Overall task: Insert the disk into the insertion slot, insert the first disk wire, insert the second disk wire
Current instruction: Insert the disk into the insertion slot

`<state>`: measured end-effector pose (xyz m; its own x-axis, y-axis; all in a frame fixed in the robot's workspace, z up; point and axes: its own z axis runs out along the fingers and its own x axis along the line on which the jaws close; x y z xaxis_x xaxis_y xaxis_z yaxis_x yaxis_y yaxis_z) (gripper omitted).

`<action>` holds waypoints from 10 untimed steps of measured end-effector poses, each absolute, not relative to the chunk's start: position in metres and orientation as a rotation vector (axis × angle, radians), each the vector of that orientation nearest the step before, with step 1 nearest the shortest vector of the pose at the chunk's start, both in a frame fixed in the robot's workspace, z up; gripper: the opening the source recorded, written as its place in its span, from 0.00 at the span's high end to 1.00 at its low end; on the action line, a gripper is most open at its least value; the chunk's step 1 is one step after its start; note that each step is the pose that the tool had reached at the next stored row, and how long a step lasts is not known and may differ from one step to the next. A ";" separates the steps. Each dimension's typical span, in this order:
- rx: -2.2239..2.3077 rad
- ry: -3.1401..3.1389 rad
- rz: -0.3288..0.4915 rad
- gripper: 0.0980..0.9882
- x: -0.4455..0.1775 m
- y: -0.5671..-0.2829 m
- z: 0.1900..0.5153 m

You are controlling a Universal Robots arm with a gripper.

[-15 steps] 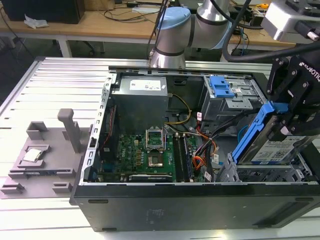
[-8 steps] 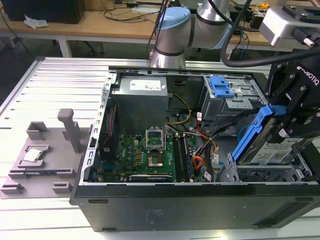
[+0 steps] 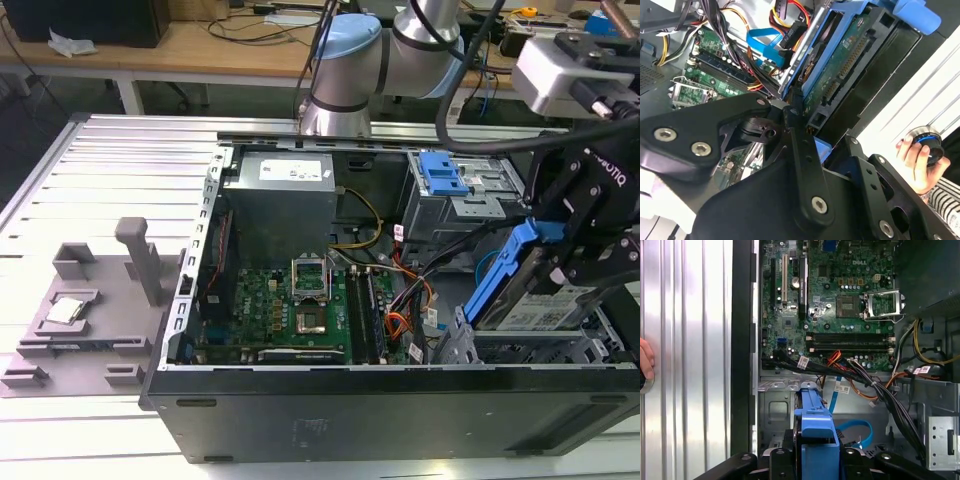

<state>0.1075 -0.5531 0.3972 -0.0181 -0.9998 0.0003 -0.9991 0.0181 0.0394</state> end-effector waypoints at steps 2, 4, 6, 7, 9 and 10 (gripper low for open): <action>2.182 -2.221 -0.043 0.70 0.107 -0.553 0.396; 2.182 -2.221 -0.043 0.70 0.107 -0.553 0.396; 2.182 -2.221 -0.044 0.70 0.107 -0.553 0.396; 2.182 -2.221 -0.044 0.70 0.107 -0.553 0.395; 2.181 -2.221 -0.043 0.69 0.107 -0.553 0.396; 2.182 -2.221 -0.043 0.69 0.107 -0.553 0.395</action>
